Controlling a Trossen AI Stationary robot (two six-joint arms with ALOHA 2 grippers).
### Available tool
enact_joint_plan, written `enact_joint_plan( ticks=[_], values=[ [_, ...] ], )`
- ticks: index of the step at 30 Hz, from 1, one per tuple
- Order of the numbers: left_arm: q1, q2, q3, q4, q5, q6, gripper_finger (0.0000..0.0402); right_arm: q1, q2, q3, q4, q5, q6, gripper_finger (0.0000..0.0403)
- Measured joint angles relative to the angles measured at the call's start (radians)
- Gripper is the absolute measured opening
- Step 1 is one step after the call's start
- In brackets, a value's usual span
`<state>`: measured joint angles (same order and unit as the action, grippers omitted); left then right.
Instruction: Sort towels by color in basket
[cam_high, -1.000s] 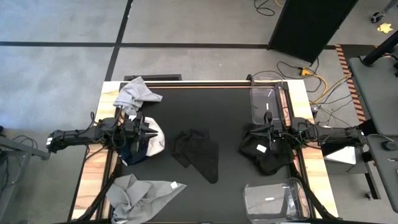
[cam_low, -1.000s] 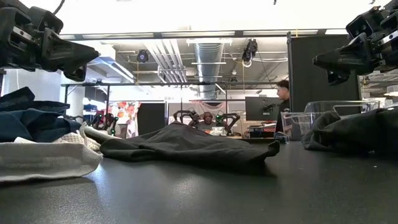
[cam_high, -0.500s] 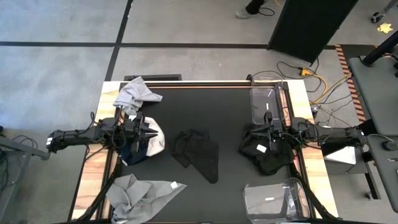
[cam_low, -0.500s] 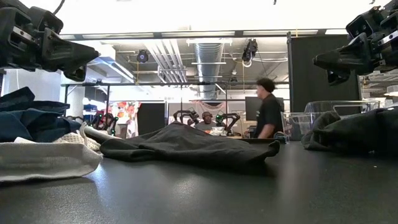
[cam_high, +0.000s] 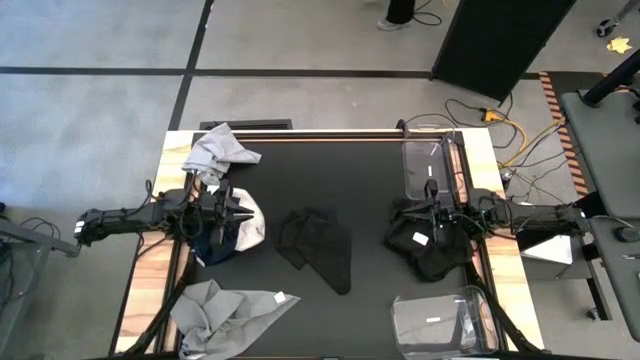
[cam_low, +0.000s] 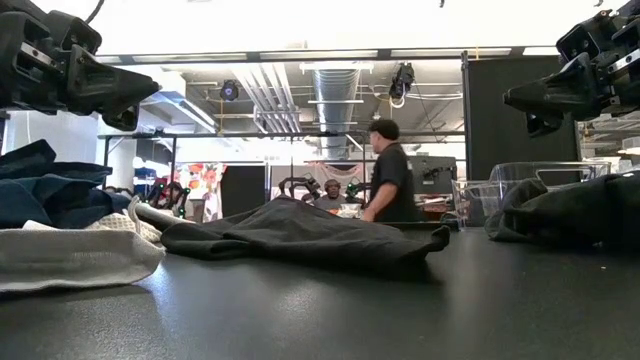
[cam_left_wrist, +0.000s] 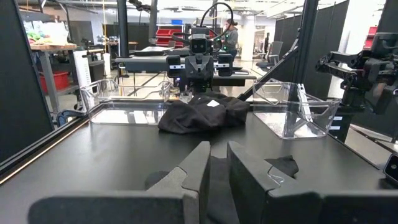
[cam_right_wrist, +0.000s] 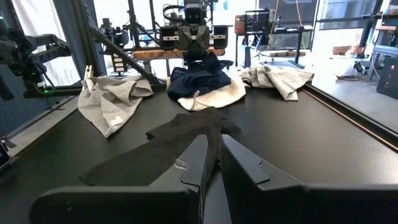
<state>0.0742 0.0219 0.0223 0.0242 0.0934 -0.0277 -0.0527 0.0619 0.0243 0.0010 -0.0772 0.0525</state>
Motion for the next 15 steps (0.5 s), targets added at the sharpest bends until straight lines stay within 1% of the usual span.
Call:
enact_joint_plan(
  ticks=[4,7,9,12,13,15],
  values=[
    [0.0,0.0,0.0,0.0,0.0,0.0,0.0039,0.0,0.0,0.0,0.009,0.0,-0.008,0.0034],
    [0.0,0.0,0.0,0.0,0.0,0.0,0.0039,0.0,0.002,0.0,0.086,0.004,-0.01,0.0034],
    [0.0,0.0,0.0,0.0,0.0,0.0,0.0039,0.0,0.001,0.0,0.125,0.006,0.051,0.0034],
    [0.0,0.0,0.0,0.0,0.0,0.0,0.0039,0.0,0.001,0.0,0.13,0.01,0.195,0.0034],
    [0.0,0.0,0.0,0.0,0.0,0.0,0.0039,0.0,0.002,0.0,0.139,0.034,0.212,0.0034],
    [0.0,0.0,0.0,0.0,0.0,0.0,0.0039,0.0,0.013,0.0,0.173,0.136,0.237,0.0034]
  ],
)
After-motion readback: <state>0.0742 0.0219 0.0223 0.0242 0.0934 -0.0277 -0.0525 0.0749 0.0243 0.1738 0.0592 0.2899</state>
